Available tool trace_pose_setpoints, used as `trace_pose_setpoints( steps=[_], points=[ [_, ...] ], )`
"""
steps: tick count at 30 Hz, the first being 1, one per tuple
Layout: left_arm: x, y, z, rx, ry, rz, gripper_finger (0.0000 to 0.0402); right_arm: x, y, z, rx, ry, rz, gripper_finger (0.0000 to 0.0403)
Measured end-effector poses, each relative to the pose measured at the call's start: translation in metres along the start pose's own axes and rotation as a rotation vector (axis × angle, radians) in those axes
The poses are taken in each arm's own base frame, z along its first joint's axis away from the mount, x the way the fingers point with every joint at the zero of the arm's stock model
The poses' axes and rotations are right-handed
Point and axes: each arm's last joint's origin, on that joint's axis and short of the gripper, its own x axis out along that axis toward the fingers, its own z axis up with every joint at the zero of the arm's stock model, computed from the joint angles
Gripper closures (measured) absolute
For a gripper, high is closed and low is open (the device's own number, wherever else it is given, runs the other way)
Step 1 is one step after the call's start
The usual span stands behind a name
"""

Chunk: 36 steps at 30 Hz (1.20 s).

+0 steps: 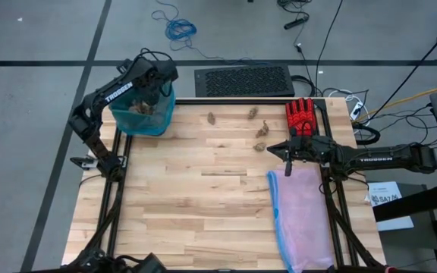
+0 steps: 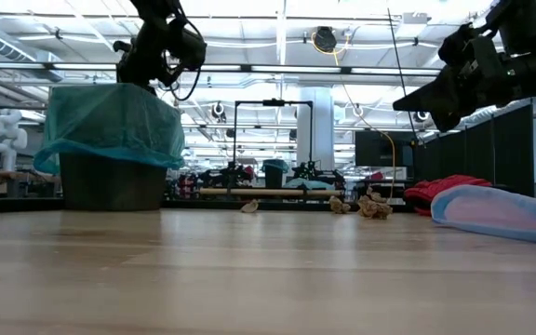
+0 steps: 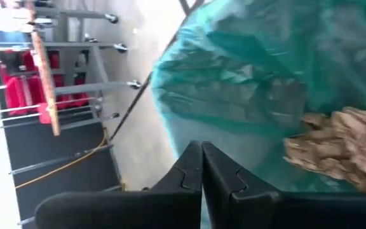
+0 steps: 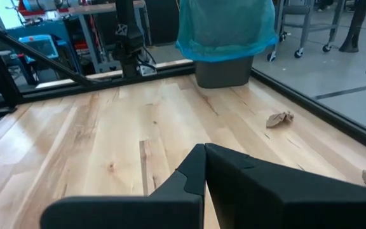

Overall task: Place trash/remove bag and relplace
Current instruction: Adjust the black trash bin

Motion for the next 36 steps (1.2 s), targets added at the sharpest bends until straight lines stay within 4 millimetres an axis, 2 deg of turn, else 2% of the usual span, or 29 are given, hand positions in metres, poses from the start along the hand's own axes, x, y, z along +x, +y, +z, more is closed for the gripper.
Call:
trace_pose_setpoints(
  steps=[9,13,21,29,36],
  points=[
    [-0.012,-0.013,0.001,-0.001,-0.04,-0.022,0.04,0.0,0.0,0.0,0.017,0.003,0.0,0.0403],
    [-0.021,-0.022,0.0,-0.02,-0.054,-0.097,0.0401,0.0,0.0,0.0,0.017,0.003,0.0,0.0403],
    [-0.05,-0.049,-0.007,0.01,-0.114,-0.229,0.0401,0.0,0.0,0.0,0.019,0.003,0.001,0.0403],
    [-0.081,-0.074,-0.019,0.047,-0.186,-0.29,0.0401,0.0,0.0,0.0,0.026,0.003,0.001,0.0403],
    [-0.098,-0.086,-0.03,0.074,-0.247,-0.293,0.0401,0.0,0.0,0.0,0.026,0.003,0.002,0.0403]
  ],
)
